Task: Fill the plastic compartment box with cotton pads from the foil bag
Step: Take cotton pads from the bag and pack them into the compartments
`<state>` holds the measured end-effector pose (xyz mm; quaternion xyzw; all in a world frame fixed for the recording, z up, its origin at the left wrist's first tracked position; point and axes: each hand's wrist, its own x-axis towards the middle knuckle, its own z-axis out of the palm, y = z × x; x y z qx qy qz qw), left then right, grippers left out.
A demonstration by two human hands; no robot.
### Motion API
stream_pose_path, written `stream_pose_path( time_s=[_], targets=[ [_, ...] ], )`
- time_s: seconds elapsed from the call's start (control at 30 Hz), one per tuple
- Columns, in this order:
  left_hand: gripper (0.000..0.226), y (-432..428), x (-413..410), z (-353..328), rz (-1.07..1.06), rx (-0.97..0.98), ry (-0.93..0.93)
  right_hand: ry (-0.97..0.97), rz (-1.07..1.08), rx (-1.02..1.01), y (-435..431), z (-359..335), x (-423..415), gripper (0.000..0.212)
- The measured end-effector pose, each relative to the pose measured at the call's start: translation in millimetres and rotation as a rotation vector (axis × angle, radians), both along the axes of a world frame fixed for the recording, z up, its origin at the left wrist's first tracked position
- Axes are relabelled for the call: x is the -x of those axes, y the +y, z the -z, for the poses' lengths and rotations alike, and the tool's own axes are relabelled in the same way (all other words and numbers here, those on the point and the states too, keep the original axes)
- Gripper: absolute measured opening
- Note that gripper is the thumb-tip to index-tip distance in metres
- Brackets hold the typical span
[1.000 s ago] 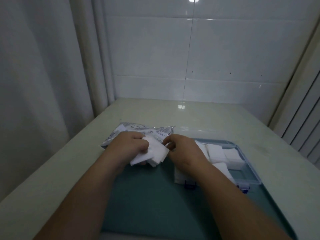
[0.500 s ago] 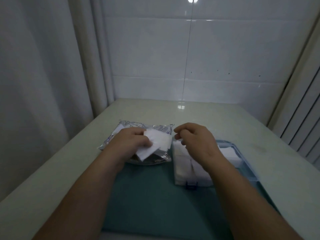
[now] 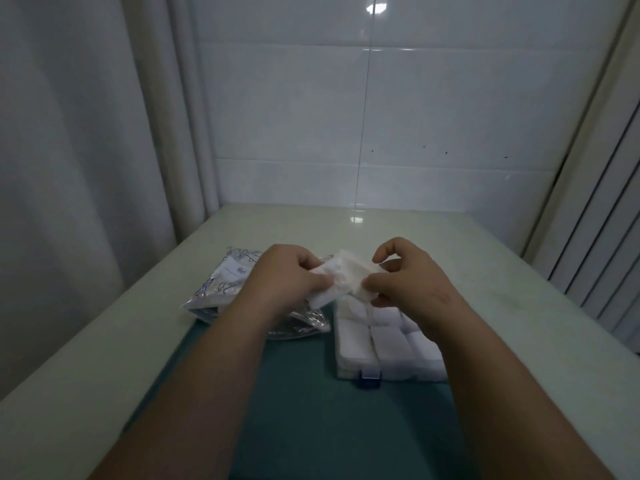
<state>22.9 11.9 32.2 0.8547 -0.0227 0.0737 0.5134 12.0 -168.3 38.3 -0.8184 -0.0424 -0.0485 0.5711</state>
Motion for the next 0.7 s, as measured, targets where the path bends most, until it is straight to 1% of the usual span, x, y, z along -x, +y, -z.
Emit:
stream_pose_path(
  time_s=[0.07, 0.13, 0.17, 0.23, 0.27, 0.33, 0.4, 0.5, 0.6, 0.7],
  targets=[
    [0.012, -5.2, 1.6, 9.2, -0.041, 0.064, -0.011, 0.006, 0.074, -0.029, -2.5, 1.7, -4.1, 0.035],
    [0.013, -6.0, 2.5, 15.1, -0.072, 0.178, 0.005, 0.023, 0.118, -0.058, -4.4, 1.3, -7.0, 0.039],
    [0.013, -5.7, 1.8, 17.6, -0.085, 0.233, 0.016, 0.026, 0.115, -0.077, -4.9, 0.6, -7.4, 0.036],
    [0.013, -4.4, 2.1, 20.3, -0.109, 0.326, 0.037, 0.005, 0.078, -0.123, -3.4, -0.7, -5.7, 0.021],
    [0.014, -4.4, 2.2, 20.5, -0.115, 0.364, 0.042, -0.013, 0.064, -0.144, -2.6, -1.3, -4.4, 0.018],
    [0.015, -5.2, 2.4, 21.1, -0.113, 0.422, 0.056, -0.040, 0.048, -0.165, -0.3, -1.0, -2.9, 0.015],
    [0.015, -6.7, 4.5, 20.0, -0.101, 0.473, 0.061, -0.044, 0.023, -0.152, 2.9, 0.1, -1.6, 0.018],
    [0.013, -7.4, 7.0, 18.2, -0.104, 0.478, 0.039, -0.025, -0.021, -0.161, 7.0, 2.7, -0.1, 0.023],
    [0.014, -7.9, 8.2, 17.8, -0.105, 0.436, 0.010, -0.020, -0.042, -0.177, 8.0, 4.2, -0.7, 0.021],
    [0.014, -8.5, 8.7, 18.1, -0.081, 0.445, 0.004, -0.012, -0.052, -0.163, 8.9, 5.7, -2.0, 0.022]
  ],
)
